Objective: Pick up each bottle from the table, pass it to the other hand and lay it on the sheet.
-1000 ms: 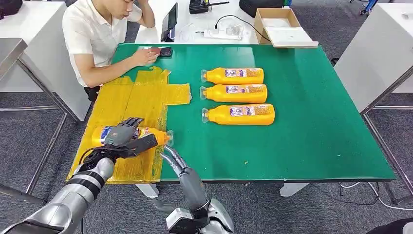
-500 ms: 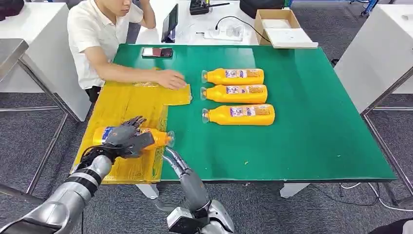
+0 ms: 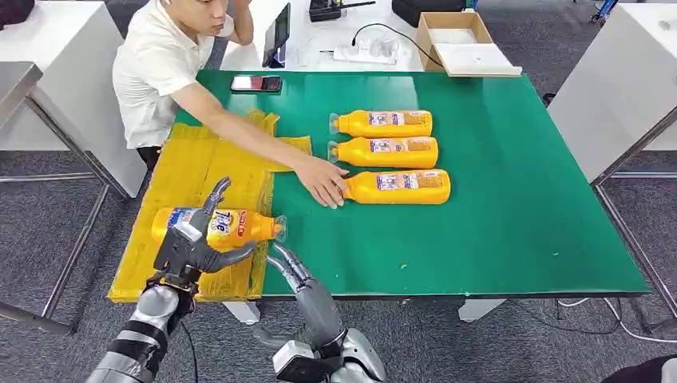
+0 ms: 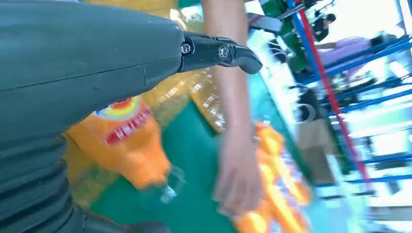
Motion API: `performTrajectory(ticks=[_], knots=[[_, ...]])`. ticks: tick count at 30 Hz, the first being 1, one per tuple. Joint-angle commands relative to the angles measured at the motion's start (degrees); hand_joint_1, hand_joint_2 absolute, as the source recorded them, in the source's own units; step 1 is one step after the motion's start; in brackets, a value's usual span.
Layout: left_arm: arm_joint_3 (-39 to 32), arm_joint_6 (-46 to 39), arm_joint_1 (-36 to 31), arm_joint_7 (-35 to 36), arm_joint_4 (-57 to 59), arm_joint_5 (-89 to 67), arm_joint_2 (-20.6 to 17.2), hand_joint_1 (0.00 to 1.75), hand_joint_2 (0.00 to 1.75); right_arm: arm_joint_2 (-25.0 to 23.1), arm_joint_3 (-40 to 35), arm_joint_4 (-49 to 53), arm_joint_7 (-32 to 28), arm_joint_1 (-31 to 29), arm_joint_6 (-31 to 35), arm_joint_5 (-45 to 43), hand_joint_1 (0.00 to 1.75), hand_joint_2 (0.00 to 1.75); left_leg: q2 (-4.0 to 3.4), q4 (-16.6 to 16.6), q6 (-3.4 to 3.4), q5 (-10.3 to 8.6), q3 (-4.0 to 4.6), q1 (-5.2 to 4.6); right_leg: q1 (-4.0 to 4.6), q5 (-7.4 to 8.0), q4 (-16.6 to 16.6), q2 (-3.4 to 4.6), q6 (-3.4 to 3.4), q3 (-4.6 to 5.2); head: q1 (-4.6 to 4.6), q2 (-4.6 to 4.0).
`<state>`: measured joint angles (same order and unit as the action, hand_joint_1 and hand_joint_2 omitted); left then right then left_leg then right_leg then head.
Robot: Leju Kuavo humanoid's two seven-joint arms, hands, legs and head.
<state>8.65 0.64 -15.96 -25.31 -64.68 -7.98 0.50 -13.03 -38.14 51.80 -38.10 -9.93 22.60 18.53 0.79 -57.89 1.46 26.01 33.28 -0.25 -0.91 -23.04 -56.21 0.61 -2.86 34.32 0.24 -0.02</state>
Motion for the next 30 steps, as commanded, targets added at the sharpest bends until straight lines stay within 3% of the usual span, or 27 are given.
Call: performTrajectory(ticks=[1, 4, 8, 15, 20, 25, 27, 30], knots=[[-1.74, -0.09, 4.54, -0.32, -8.84, 0.26, 0.66, 0.00, 1.75, -0.01, 0.73, -2.27, -1.43, 1.80, 0.96, 0.06, 0.00, 1.75, -0.05, 0.04, -0.07, 0.04, -0.10, 0.05, 0.06, -0.03, 0.06, -0.02, 0.08, -0.10, 0.00, 0.02], [-3.12, -1.85, 6.19, -2.64, -12.76, 2.93, 2.84, 0.00, 1.75, 0.52, 1.37, -1.37, -1.73, 2.09, 6.67, 3.52, 0.00, 1.75, -0.02, 0.03, -0.07, 0.04, -0.08, 0.07, 0.07, -0.04, 0.06, -0.06, 0.08, -0.09, 0.00, 0.02], [-3.82, -3.51, 11.40, -2.65, -20.49, 9.81, 5.93, 0.00, 1.75, 3.61, 11.65, 5.13, 2.91, 2.91, 17.40, 8.20, 0.00, 1.75, 0.04, 0.02, -0.03, 0.03, -0.02, 0.03, 0.03, -0.04, 0.06, -0.11, 0.04, -0.04, 0.00, 0.02], [-1.08, -2.71, 16.36, -1.82, -21.99, 12.37, 6.02, 0.00, 1.75, 5.75, 24.66, 12.09, 3.04, 5.92, 17.40, 8.86, 0.00, 1.75, 0.09, 0.04, -0.01, 0.02, 0.01, -0.05, -0.04, -0.03, 0.12, -0.12, 0.03, -0.06, -0.02, 0.02], [-0.61, -2.59, 17.07, -1.72, -21.79, 12.37, 6.00, 0.00, 1.75, 5.94, 25.62, 12.51, 3.03, 6.41, 17.16, 8.95, 0.00, 1.75, 0.04, 0.03, -0.05, 0.08, -0.03, -0.03, -0.01, -0.05, 0.12, -0.09, 0.08, -0.09, -0.02, 0.02], [0.14, -4.42, 18.09, -1.31, -20.65, 8.39, 5.71, 0.00, 1.75, 1.91, 38.23, 12.52, 2.21, 7.06, 17.40, 22.36, 0.00, 1.75, 0.08, 0.04, -0.07, 0.07, -0.07, -0.04, -0.01, -0.08, 0.10, -0.14, 0.11, -0.10, -0.02, 0.00], [-0.01, -4.51, 18.27, -1.29, -20.50, 8.23, 6.05, 0.00, 1.75, 1.42, 43.50, 11.43, 5.59, 5.61, 17.40, 31.34, 0.00, 1.75, 0.07, 0.04, -0.03, 0.04, 0.00, -0.06, -0.04, -0.04, 0.09, -0.11, 0.05, -0.02, -0.04, 0.02], [-0.02, -4.53, 18.33, -1.28, -20.58, 8.19, 6.09, 0.00, 1.75, 1.72, 43.65, 10.80, 5.43, 5.14, 17.40, 31.17, 0.00, 1.75, 0.05, 0.02, -0.02, 0.04, 0.01, -0.03, -0.02, -0.02, 0.10, -0.09, 0.04, -0.03, -0.02, 0.02]])
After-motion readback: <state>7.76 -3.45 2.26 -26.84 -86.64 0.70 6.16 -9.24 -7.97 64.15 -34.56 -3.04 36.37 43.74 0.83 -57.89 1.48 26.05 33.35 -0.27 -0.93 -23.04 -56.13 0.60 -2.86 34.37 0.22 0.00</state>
